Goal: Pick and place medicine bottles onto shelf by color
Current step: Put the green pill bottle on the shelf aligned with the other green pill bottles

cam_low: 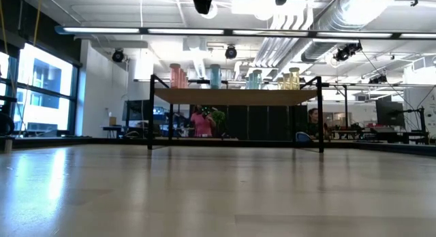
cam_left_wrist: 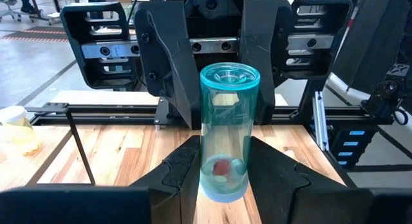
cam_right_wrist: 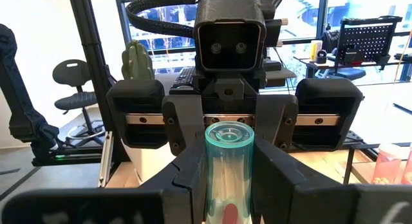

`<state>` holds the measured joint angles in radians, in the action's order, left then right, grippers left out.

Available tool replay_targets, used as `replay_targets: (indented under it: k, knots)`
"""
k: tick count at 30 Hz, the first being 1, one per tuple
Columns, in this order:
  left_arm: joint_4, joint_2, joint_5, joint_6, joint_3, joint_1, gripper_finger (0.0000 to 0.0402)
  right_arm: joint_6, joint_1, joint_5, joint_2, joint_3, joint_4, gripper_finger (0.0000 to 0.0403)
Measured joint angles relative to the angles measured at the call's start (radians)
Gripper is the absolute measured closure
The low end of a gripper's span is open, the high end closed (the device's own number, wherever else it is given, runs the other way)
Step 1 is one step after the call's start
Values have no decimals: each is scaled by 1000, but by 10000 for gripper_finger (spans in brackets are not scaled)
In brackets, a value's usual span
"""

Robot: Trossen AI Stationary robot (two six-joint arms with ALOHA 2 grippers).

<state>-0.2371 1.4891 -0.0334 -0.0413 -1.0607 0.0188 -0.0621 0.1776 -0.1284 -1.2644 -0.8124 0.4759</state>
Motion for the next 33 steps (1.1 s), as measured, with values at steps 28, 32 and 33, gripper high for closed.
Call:
replay_targets:
  k: [28,32,33]
  knots:
    - [101,-1,2,6,0,0,292,-98,0,2,49,0,-100,194]
    - [171,-1,-4,62,0,0,292,-156,-1,2,76,0,-147,182]
    - [191,-1,-5,79,0,0,292,-173,-1,2,82,0,-161,181]
